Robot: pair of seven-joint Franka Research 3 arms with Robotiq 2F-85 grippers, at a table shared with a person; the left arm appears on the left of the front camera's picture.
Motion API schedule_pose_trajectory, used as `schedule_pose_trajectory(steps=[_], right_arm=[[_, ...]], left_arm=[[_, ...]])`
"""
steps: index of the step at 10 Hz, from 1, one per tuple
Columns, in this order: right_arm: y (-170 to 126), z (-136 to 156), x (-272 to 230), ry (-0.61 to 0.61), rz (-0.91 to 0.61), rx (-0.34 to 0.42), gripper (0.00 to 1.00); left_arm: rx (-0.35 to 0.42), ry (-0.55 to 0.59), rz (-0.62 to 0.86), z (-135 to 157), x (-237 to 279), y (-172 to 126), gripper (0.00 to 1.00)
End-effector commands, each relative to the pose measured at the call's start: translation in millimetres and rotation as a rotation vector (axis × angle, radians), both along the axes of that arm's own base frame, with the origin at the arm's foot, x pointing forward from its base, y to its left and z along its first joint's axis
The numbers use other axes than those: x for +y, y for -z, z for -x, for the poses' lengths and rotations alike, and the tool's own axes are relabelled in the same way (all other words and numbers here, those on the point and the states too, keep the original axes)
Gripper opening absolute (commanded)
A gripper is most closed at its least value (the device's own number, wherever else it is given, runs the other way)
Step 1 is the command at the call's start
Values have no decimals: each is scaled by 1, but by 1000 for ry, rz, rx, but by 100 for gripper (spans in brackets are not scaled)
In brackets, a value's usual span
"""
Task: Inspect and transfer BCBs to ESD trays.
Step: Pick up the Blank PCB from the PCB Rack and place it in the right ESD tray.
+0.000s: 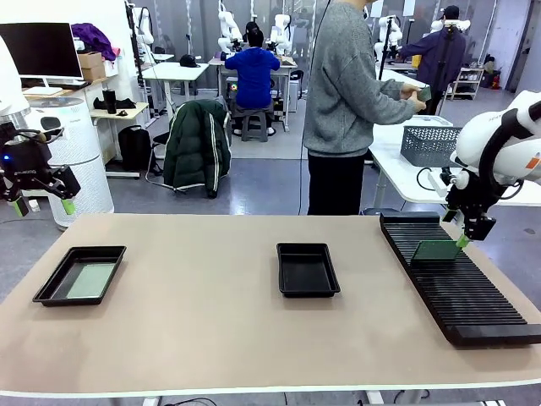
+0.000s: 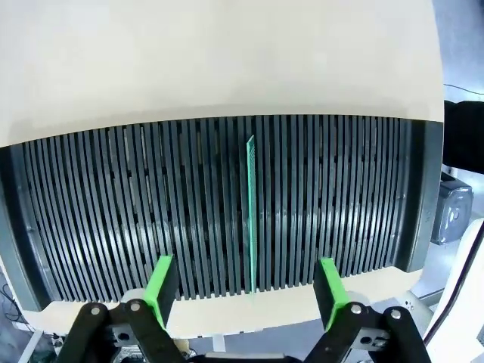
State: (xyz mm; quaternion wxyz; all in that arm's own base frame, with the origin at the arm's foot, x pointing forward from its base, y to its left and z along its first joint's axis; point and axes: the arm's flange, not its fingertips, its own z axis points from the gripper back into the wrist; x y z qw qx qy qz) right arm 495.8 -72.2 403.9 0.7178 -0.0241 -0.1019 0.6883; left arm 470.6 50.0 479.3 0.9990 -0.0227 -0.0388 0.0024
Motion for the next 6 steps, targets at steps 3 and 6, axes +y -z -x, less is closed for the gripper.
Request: schedule_pose_trajectory(steps=[3, 6], right_arm=[[25, 6, 0, 7, 7, -50, 95], [38, 6, 1, -6, 14, -89, 95]], left_arm=[[-7, 0, -1, 0, 0, 2, 100], [-7, 0, -1, 0, 0, 2, 100]])
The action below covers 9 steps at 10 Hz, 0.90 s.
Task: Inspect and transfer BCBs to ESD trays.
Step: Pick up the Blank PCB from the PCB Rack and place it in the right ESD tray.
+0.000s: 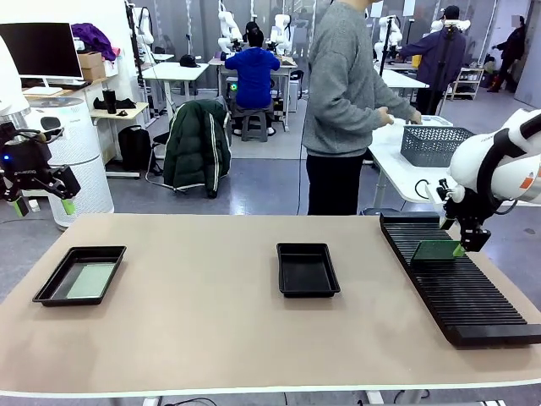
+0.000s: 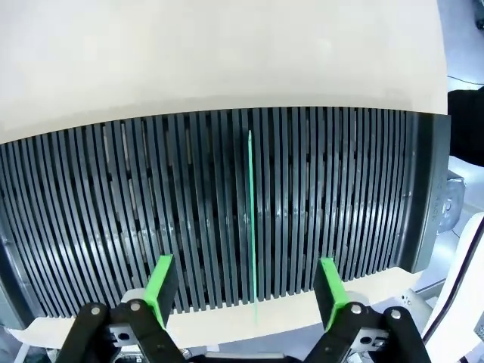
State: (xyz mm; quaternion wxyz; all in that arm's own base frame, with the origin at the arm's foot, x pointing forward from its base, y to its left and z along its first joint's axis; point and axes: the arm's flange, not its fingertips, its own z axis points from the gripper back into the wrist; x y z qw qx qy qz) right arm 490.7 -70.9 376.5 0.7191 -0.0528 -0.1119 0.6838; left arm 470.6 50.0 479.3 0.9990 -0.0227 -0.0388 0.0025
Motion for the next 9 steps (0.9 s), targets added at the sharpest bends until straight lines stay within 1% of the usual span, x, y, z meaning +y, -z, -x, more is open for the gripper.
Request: schedule_pose_trajectory(steps=[1, 7, 8, 9], right_arm=[[14, 0, -1, -22, -14, -38, 95], [23, 6, -4, -25, -18, -53, 95], [25, 5, -5, -21, -22, -48, 88], [24, 5, -5, -19, -20, -45, 83]], left_arm=[[-7, 0, -1, 0, 0, 2, 100], [-7, 0, -1, 0, 0, 2, 100], [-7, 0, -1, 0, 0, 2, 100], [-7, 0, -1, 0, 0, 2, 100]])
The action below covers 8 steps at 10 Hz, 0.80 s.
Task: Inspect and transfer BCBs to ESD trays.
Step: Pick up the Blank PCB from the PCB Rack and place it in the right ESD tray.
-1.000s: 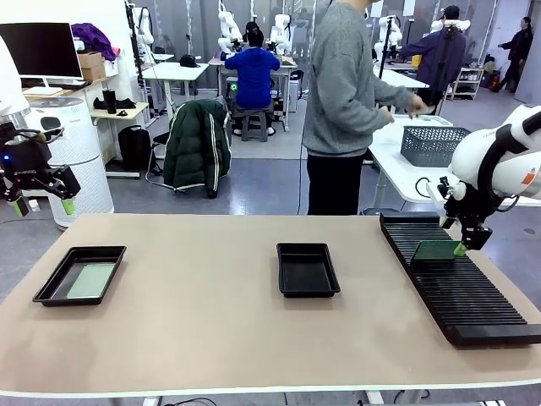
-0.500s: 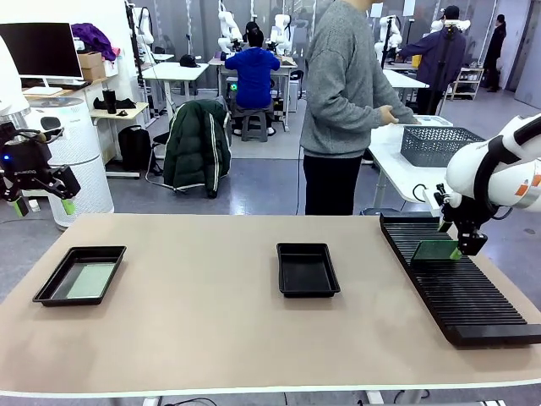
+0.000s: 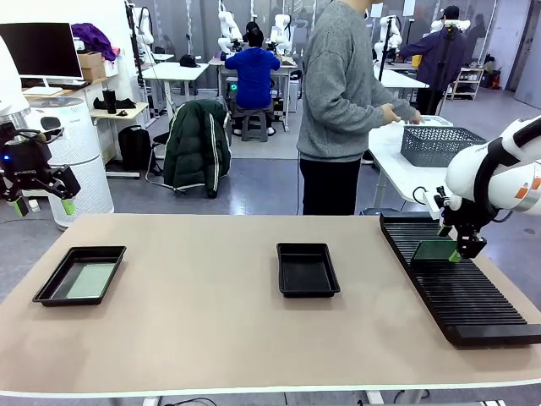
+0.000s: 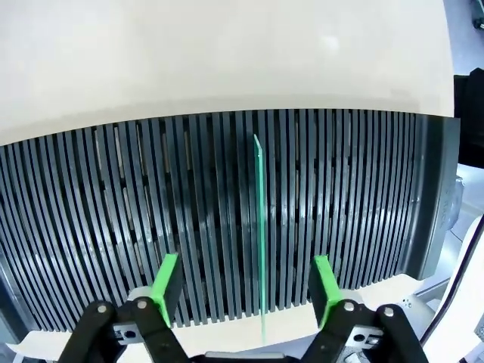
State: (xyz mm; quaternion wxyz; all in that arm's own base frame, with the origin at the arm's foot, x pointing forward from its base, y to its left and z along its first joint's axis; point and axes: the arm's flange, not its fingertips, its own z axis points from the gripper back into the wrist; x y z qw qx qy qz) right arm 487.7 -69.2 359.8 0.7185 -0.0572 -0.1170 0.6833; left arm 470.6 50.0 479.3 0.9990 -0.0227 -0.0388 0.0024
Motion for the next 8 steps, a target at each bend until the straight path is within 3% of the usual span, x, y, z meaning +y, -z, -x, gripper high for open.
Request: schedule_pose_trajectory(steps=[1, 5, 8], right_arm=[[7, 2, -7, -17, -17, -33, 75], [3, 1, -2, 3, 7, -25, 48], [0, 2, -3, 17, 17, -18, 35]], left_arm=[[-7, 0, -1, 0, 0, 2, 100], [-7, 0, -1, 0, 0, 2, 100], [-7, 0, -1, 0, 0, 2, 100]])
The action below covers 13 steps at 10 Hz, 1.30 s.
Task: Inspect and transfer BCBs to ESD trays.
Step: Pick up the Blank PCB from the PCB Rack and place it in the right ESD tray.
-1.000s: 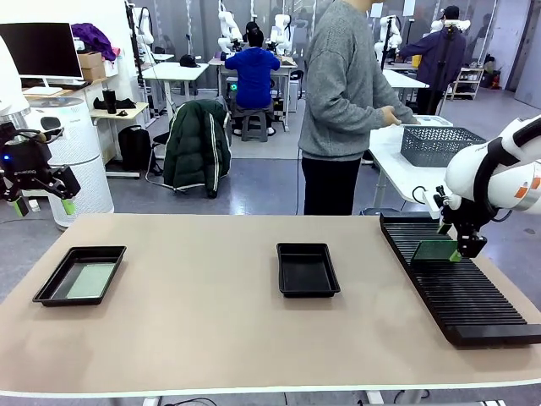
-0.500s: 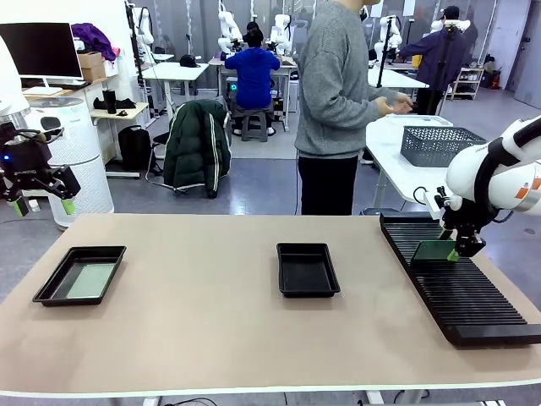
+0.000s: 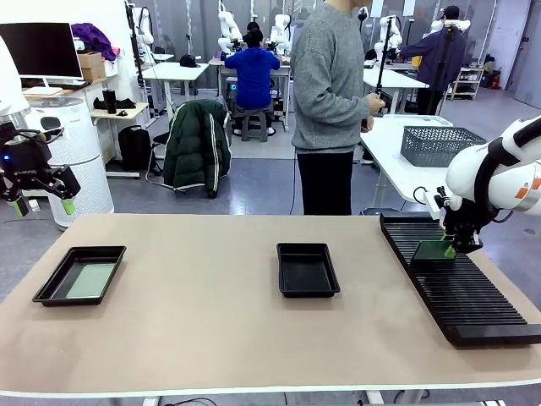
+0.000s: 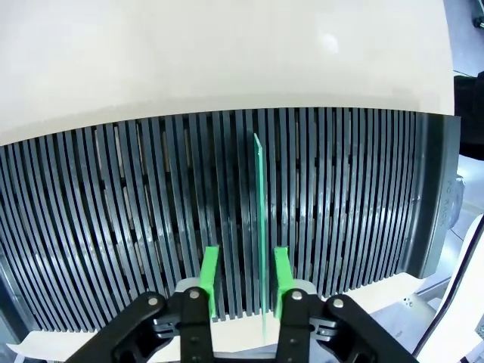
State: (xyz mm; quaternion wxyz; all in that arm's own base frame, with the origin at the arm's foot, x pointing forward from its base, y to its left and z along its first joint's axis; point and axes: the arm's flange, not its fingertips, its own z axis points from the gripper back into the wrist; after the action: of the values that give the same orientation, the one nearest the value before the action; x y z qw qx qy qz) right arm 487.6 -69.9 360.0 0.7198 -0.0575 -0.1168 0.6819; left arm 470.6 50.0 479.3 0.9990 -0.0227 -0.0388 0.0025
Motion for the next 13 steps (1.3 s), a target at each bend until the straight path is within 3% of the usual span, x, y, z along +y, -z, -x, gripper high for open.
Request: schedule_pose_trajectory(steps=[1, 5, 13], right_arm=[[1, 1, -2, 20, 20, -16, 30], [0, -2, 0, 26, 27, -10, 18], [-3, -6, 3, 37, 43, 7, 5]], left_arm=[[-7, 0, -1, 0, 0, 2, 100], [-7, 0, -1, 0, 0, 2, 100], [-7, 0, -1, 0, 0, 2, 100]])
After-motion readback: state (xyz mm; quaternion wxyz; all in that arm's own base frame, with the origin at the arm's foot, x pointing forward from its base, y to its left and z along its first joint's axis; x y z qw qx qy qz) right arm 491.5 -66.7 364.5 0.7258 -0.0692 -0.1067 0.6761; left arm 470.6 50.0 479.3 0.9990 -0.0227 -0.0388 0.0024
